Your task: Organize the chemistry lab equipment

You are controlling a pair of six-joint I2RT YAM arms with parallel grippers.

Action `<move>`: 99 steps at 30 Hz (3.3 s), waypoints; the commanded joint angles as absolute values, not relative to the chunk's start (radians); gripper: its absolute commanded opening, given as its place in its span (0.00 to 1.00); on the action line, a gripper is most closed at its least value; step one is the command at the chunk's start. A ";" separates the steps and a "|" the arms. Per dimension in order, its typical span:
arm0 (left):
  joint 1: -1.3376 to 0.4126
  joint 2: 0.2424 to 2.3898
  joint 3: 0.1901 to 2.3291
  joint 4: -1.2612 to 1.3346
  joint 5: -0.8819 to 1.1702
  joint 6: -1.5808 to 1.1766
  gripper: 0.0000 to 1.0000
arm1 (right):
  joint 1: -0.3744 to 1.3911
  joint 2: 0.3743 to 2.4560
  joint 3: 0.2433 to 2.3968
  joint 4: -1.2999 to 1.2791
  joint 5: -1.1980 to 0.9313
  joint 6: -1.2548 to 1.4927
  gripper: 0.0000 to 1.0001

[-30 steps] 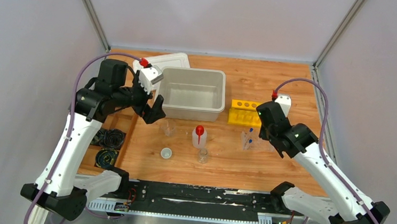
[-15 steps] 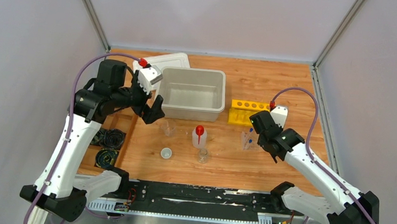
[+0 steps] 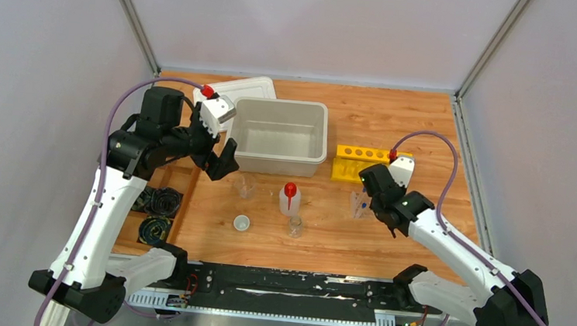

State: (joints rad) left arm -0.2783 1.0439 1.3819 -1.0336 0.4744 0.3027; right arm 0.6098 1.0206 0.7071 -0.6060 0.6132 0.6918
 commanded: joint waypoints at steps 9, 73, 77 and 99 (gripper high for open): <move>-0.280 1.031 1.403 -1.016 0.466 0.312 1.00 | 0.596 1.055 0.643 -0.513 0.687 0.721 0.00; -0.198 1.076 1.379 -1.016 0.442 0.267 1.00 | 1.053 1.559 1.346 -0.520 0.251 0.452 0.77; -0.196 1.064 1.382 -1.017 0.444 0.269 1.00 | 1.054 1.615 1.365 -0.563 0.284 0.454 0.69; -0.196 1.056 1.405 -1.017 0.454 0.267 1.00 | 1.001 1.463 1.500 -0.648 0.225 0.432 0.00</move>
